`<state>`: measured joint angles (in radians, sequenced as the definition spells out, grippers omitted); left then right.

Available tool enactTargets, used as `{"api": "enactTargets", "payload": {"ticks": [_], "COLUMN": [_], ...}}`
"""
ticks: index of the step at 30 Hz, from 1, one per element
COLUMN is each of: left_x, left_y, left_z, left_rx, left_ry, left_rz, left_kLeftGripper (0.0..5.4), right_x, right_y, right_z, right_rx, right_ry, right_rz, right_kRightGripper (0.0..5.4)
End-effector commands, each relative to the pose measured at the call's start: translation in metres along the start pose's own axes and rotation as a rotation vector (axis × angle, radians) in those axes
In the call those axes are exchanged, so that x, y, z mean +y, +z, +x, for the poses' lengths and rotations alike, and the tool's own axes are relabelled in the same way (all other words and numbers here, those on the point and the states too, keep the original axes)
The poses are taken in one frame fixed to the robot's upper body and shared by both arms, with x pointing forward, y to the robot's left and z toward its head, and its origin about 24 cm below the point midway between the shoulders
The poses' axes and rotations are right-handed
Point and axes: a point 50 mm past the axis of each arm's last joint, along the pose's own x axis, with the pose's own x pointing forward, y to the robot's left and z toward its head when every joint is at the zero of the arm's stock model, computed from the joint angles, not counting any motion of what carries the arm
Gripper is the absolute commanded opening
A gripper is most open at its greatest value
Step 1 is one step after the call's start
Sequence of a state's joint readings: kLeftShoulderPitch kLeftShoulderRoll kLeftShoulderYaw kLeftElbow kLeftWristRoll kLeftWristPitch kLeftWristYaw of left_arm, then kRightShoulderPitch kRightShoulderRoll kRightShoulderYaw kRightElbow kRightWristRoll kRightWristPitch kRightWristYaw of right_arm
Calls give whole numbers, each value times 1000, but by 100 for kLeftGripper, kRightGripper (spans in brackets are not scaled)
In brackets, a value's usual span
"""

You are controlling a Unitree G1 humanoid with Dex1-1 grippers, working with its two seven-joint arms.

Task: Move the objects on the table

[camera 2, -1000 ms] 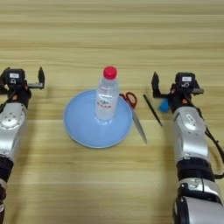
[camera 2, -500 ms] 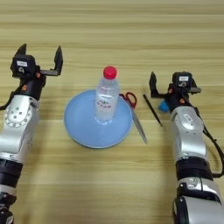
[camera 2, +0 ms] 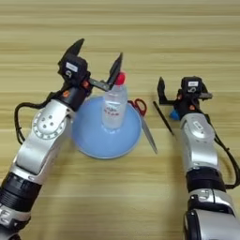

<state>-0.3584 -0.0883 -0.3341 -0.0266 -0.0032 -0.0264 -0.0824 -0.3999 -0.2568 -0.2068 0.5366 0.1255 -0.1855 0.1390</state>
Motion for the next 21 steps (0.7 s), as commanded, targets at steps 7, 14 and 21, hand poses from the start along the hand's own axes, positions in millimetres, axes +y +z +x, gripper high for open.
{"api": "enactTargets", "payload": {"ticks": [7, 14, 21], "left_x": [-32, -36, -34], "left_y": [-30, -51, -67], "left_z": [1, -2, -4], "left_rx": [115, 182, 235], "left_ry": [-97, -120, -121], "left_rz": [-63, -53, -45], "left_kLeftGripper": [540, 540, 540], "right_x": [5, 5, 7], "right_y": [3, 3, 3], "right_z": [3, 3, 3], "right_rx": [-15, -16, -16], "right_ry": [8, 10, 12], "right_rz": [1, 1, 1], "right_kRightGripper": [539, 539, 539]}}
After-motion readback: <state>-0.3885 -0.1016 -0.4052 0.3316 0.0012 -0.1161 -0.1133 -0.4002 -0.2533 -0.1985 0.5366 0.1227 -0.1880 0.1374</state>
